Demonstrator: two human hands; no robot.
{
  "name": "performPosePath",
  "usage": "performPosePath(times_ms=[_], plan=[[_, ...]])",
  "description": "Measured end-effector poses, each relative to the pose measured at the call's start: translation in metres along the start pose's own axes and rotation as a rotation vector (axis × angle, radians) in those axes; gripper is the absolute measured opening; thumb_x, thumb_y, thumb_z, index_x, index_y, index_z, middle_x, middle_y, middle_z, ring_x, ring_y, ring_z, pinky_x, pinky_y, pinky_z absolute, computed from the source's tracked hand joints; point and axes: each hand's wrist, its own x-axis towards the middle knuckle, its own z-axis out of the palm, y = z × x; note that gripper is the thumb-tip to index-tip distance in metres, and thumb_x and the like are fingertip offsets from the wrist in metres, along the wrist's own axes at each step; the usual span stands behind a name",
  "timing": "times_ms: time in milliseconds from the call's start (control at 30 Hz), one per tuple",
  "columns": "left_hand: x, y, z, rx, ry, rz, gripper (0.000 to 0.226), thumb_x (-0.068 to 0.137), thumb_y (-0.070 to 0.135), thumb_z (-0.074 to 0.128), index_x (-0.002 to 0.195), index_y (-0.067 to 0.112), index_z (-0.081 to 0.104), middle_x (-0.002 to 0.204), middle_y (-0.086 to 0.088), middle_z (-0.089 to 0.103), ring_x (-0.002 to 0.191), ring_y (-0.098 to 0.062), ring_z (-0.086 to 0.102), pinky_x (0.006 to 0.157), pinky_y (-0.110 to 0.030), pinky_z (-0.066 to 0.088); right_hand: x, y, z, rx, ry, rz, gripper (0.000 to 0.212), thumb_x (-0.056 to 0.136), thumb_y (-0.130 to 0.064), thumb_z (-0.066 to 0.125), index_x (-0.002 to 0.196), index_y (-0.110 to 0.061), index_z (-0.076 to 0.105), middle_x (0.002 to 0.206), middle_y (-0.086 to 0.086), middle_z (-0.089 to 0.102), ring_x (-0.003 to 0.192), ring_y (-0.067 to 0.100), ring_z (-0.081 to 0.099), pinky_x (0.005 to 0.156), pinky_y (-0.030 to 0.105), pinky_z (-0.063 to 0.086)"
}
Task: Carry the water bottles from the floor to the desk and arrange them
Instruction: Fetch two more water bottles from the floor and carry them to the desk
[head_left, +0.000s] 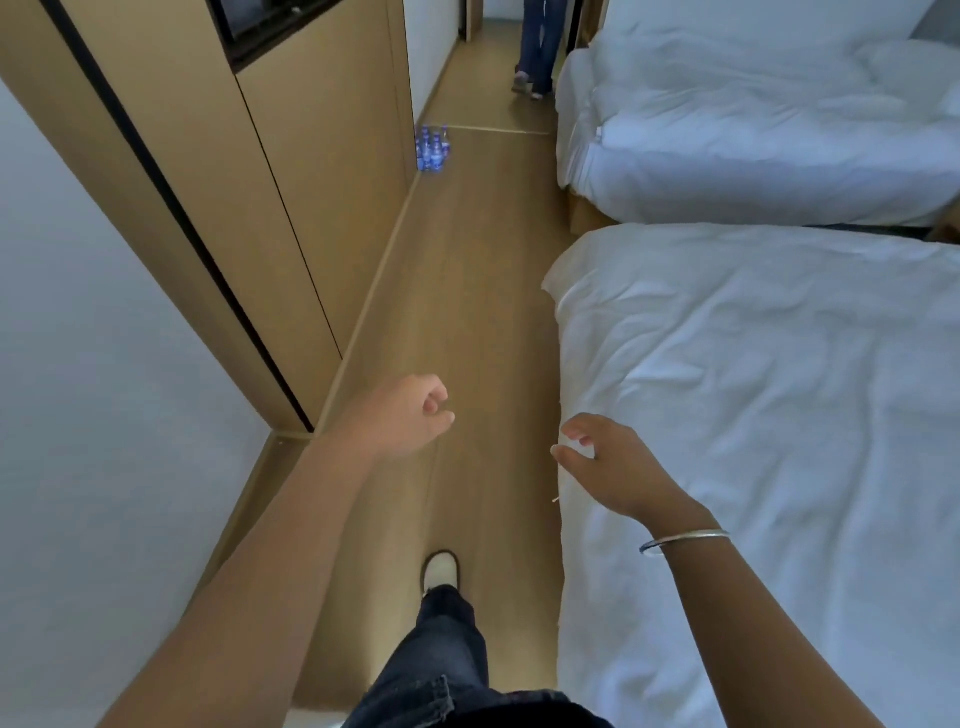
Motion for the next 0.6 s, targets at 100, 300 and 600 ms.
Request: performPosePath(times_ms=[100,300,600], plan=[[0.061,-0.004,-0.028,-0.017,-0.030,0.009,0.032,0.092,0.032,0.054,0.119,0.016,0.055,0.112,0.002,0.058,0.103,-0.016,0.055,0.093,-0.035,0.045,0.062,-0.016,-0.017,-0.023,0.000,0.019,0.034,0.090,-0.031,0.055,0.118,-0.011,0.055,0.119,0.004,0.058,0.106,0.017,0.055,0.087,0.022,0.039],[0.170,-0.024,-0.073,0.026,-0.066,0.016,0.031,0.091,0.032,0.054,0.117,0.016,0.055,0.106,0.004,0.057,0.097,-0.015,0.055,0.088,-0.033,0.046,0.188,-0.047,-0.027,-0.006,-0.041,0.047,0.030,0.090,-0.026,0.055,0.108,-0.002,0.057,0.113,0.011,0.059,0.104,0.025,0.055,0.091,0.033,0.044],[0.306,-0.024,-0.096,0.091,-0.104,0.011,0.030,0.091,0.031,0.055,0.117,0.016,0.056,0.104,0.003,0.058,0.092,-0.014,0.055,0.071,-0.024,0.036,0.317,-0.021,-0.048,0.078,-0.063,0.081,0.024,0.089,-0.021,0.055,0.100,0.000,0.057,0.104,0.011,0.060,0.097,0.027,0.058,0.085,0.038,0.047]])
